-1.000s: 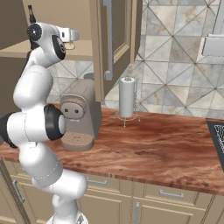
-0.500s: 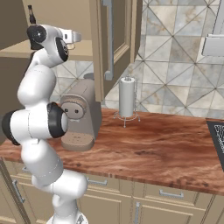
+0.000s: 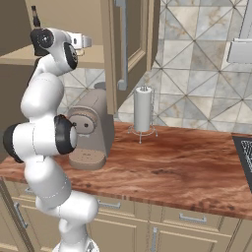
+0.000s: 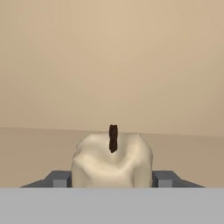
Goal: Get the candle and the liquor from the cabinet and move them to the dining counter.
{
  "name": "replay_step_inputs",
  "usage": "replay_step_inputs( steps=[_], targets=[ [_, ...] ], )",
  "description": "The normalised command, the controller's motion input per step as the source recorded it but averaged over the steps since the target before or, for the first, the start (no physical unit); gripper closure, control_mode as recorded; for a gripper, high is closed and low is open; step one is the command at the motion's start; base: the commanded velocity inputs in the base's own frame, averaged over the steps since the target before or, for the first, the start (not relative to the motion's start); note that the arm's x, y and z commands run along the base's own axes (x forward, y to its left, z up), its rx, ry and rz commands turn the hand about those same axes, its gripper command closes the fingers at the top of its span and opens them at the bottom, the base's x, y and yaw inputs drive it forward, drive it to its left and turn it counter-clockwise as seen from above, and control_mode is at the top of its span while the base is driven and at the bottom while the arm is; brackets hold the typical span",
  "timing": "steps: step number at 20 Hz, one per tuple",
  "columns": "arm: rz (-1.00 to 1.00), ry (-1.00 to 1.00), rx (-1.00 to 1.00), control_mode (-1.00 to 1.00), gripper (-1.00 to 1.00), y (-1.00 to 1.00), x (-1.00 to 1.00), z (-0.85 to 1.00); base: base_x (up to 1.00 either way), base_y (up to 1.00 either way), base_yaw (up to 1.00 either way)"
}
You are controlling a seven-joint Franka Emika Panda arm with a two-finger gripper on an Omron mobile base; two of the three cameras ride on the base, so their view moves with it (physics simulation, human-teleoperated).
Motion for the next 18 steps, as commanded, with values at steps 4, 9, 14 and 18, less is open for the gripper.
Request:
replay_step_inputs(
  steps=[4, 9, 14, 18],
  targets=[
    [0.00, 0.00, 0.00, -1.00, 1.00, 0.00, 0.00, 0.00, 0.00, 0.00, 0.00],
    [0.00, 0.00, 0.00, -1.00, 1.00, 0.00, 0.00, 0.00, 0.00, 0.00, 0.00],
    [0.00, 0.00, 0.00, -1.00, 1.00, 0.00, -0.01, 0.00, 0.00, 0.00, 0.00],
    [0.00, -0.01, 0.00, -1.00, 1.00, 0.00, -0.27, -0.03, 0.00, 0.00, 0.00]
  ],
)
